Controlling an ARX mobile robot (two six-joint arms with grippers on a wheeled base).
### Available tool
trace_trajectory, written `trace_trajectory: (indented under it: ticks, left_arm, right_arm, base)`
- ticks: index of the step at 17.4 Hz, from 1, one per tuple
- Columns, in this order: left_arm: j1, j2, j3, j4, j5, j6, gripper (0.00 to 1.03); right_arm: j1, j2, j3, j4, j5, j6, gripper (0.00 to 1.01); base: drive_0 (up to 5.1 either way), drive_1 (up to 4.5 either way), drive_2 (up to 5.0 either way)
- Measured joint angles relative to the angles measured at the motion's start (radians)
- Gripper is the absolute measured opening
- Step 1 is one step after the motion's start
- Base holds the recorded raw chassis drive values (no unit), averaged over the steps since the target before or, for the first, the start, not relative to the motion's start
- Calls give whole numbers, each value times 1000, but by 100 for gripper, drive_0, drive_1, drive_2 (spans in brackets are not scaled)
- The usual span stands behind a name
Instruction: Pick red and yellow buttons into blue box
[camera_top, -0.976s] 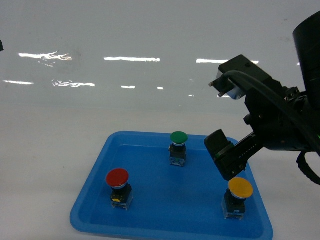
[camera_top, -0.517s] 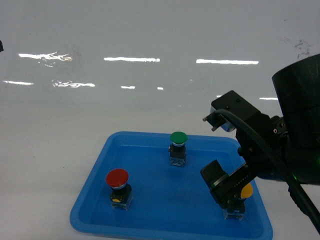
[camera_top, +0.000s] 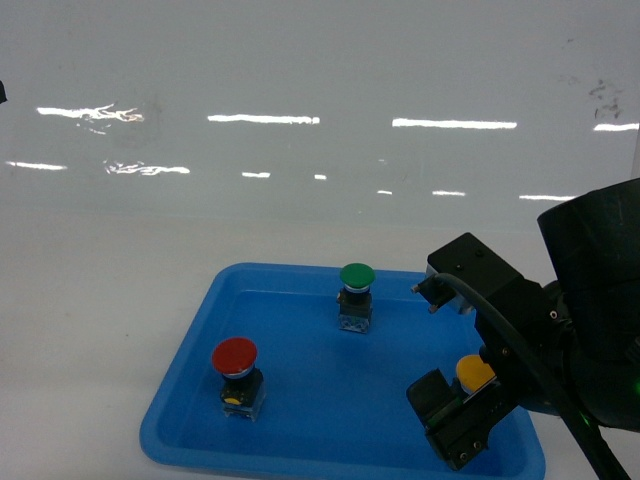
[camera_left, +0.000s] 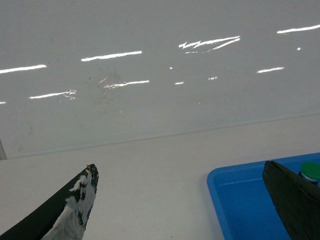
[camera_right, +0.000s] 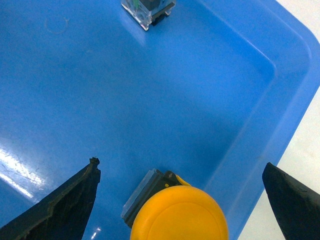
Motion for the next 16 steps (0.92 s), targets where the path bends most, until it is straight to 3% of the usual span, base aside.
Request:
trace_trajectory:
  ticks: [10,16]
  left_arm:
    - [0,0,0,0,0,0,98]
    - [0,0,0,0,0,0,98]
  right_arm:
    - [-14,55,-1,24,20,2,98]
    - [-11,89,29,5,-2,2,98]
  base:
    - [0,0,0]
    - [0,0,0]
